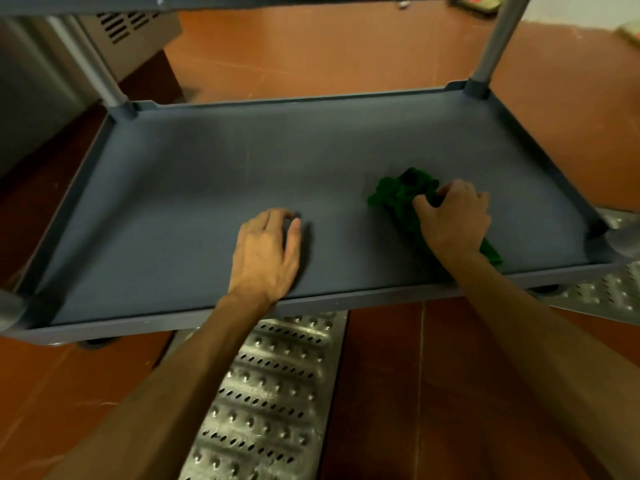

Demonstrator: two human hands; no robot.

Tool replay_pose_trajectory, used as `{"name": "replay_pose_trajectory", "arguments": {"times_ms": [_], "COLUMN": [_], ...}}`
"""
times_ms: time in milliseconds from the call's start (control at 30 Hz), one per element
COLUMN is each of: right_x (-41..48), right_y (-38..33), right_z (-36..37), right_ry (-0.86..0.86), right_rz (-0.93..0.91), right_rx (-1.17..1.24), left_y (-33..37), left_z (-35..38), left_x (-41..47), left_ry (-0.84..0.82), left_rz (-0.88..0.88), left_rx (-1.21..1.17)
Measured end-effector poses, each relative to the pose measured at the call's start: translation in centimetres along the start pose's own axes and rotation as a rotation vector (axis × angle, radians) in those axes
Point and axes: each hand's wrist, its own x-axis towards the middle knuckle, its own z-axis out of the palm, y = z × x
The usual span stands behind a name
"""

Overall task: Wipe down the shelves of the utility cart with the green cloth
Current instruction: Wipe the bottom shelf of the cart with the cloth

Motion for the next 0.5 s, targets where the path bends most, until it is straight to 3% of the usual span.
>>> {"name": "replay_pose_trajectory", "arguments": {"times_ms": [233,500], "right_x": [3.3,1.3], "right_y": [-7.1,-17.4], "right_z": [4.9,11.2], "right_ry": [-0.032,-0.16], "right_rz": [0.025,-0.239], "right_rx": [-0.072,-0.235], "left_y": [-1.2,-1.3], "left_z": [0.4,-0.6], "left_x": [0.3,0.3], "left_ry": [0.15,0.175], "left_rz": [-0.222,-0.293], "left_rx": [0.086,-0.127]}}
